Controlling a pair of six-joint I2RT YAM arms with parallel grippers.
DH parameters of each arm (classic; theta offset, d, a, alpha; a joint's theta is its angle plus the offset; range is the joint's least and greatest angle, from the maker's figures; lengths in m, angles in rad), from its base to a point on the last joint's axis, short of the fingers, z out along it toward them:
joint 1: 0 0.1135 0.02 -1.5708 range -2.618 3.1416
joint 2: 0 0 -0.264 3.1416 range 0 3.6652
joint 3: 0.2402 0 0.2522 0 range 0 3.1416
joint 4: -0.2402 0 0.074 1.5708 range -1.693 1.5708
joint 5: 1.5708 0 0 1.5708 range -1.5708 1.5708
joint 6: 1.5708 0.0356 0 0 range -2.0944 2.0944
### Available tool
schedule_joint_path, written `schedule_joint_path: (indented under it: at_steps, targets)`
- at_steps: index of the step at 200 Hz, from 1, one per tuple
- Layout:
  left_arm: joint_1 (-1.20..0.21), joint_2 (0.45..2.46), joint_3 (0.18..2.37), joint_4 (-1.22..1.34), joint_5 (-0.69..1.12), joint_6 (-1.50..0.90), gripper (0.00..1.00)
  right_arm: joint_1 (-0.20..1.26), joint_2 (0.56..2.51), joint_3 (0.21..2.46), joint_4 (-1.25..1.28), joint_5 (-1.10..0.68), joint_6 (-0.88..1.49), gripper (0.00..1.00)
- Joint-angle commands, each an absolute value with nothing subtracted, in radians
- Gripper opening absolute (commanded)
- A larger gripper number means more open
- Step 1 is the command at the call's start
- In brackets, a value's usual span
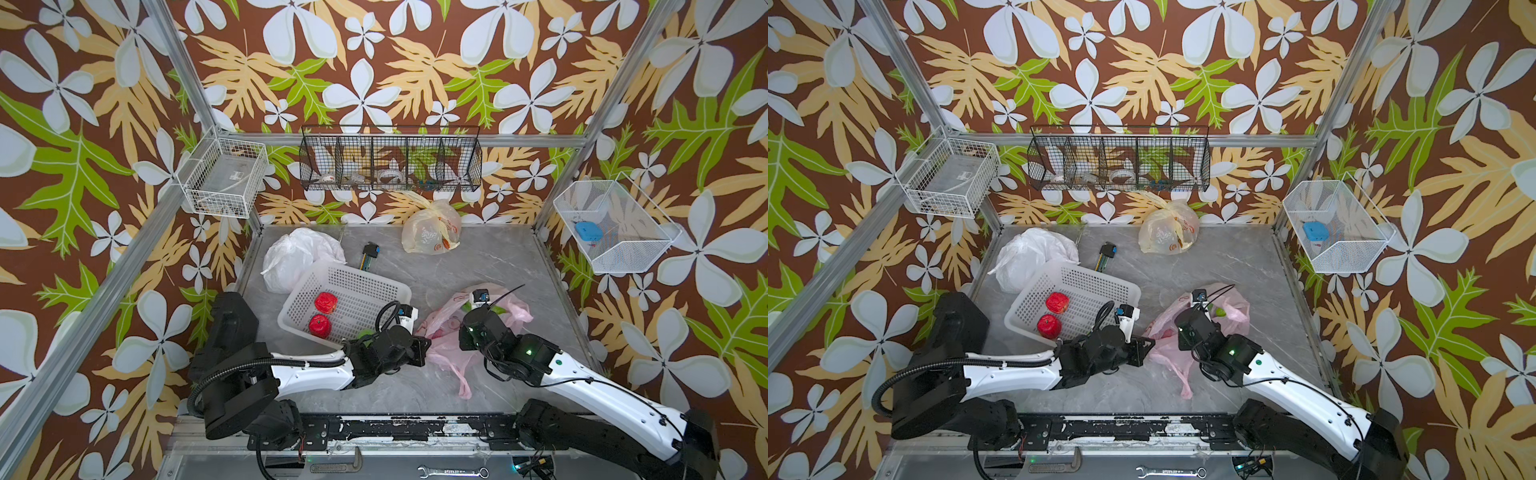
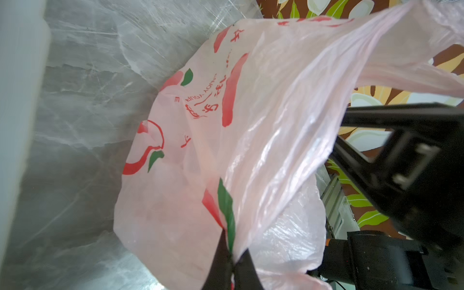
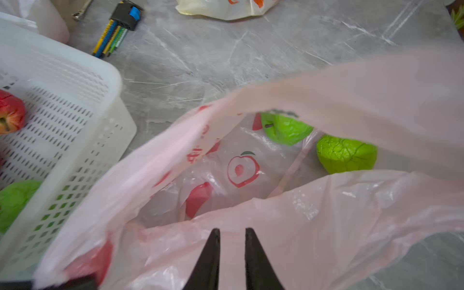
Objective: Untie the knot of a plastic bag & take out the apple
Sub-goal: Pick up the apple from the plastic bag.
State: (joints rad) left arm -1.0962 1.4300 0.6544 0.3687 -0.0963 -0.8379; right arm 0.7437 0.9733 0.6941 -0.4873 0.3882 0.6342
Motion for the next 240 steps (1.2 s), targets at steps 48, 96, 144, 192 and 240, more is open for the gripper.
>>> schedule_joint_path:
  at_steps: [48, 96, 144, 192, 240]
  targets:
    - [-1.097, 1.386, 0.667, 0.336, 0.017, -0.793, 0.0, 0.449, 1.088, 0.583, -0.088, 0.183, 0.527, 0.5]
    - [-1.097, 1.374, 0.673, 0.342, 0.09, -0.762, 0.0, 0.41, 1.231, 0.602, 0.079, 0.171, 0.509, 0.74]
    - [-1.097, 1.389, 0.656, 0.378, 0.175, -0.746, 0.0, 0.397, 1.424, 0.684, 0.143, 0.167, 0.49, 0.79]
    - [-1.098, 1.414, 0.608, 0.425, 0.202, -0.749, 0.0, 0.397, 1.63, 0.77, 0.235, 0.016, 0.459, 0.82]
    - [-1.098, 1.449, 0.575, 0.453, 0.198, -0.759, 0.0, 0.396, 1.788, 0.831, 0.245, -0.036, 0.422, 0.68]
